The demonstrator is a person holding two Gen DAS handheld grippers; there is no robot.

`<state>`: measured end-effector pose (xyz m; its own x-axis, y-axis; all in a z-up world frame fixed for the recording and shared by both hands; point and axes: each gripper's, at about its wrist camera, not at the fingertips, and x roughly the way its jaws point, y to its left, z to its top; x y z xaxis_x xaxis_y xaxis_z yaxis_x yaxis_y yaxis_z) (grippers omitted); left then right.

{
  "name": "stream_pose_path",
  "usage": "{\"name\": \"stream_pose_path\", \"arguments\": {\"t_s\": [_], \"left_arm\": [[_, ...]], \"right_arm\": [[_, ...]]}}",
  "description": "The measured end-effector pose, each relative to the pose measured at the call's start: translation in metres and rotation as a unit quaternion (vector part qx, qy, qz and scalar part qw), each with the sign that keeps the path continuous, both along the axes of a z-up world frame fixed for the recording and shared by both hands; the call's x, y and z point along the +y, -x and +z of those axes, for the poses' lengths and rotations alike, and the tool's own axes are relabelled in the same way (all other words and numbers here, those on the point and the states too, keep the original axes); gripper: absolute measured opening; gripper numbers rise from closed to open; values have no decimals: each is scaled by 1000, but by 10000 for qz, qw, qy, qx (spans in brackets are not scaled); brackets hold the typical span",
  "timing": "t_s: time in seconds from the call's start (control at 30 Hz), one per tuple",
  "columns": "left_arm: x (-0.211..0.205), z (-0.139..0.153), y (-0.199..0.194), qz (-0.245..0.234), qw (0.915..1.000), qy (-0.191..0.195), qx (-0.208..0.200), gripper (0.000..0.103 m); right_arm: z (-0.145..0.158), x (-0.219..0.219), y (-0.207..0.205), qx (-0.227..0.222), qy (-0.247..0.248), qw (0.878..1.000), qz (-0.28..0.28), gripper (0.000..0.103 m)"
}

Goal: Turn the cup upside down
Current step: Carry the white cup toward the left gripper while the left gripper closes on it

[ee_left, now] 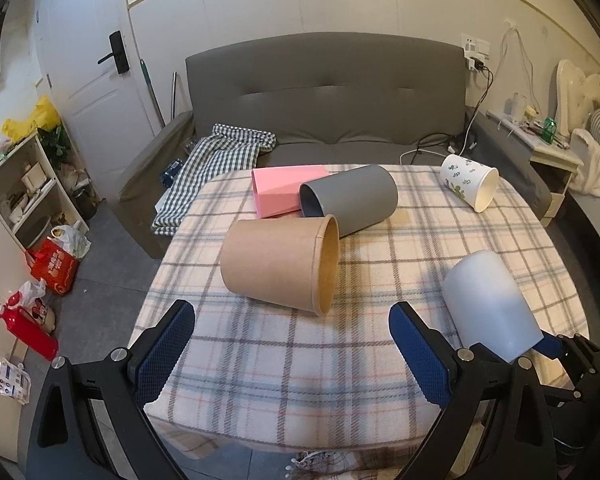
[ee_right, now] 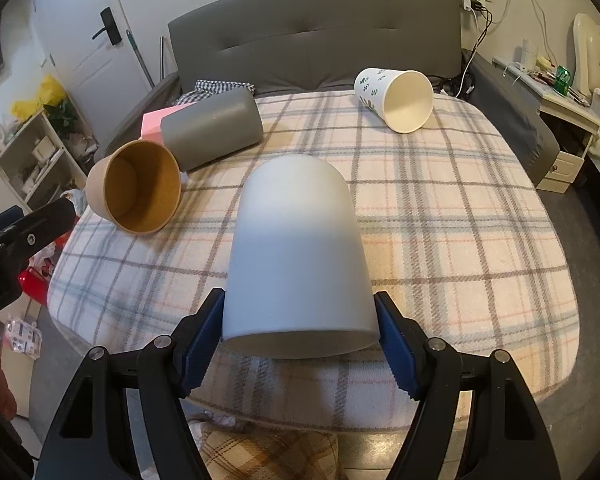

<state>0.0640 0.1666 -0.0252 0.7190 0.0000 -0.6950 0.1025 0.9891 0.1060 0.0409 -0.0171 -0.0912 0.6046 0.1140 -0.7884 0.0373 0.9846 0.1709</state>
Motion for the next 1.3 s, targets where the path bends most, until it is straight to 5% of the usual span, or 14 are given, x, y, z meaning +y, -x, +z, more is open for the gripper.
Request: {"name": "stream_pose_path", "arguments": {"t_s": [0.1, 0.47, 0.83, 1.3], "left_arm": [[-4, 3, 1, -20, 10000, -11, -5, 101], [-41, 26, 5, -365, 9988, 308, 127, 101], [-104, 2, -32, -489, 9824, 791, 1621, 100], [-138, -46, -74, -549, 9651, 848, 2415, 98]], "right_arm": [[1, -5, 1, -30, -72, 9999, -84, 90], [41, -41, 27, -471, 368, 9981, -169, 90], [56, -120, 44, -557, 786, 9909, -940, 90], [40, -133, -2, -479, 900, 9915, -804, 90]]}}
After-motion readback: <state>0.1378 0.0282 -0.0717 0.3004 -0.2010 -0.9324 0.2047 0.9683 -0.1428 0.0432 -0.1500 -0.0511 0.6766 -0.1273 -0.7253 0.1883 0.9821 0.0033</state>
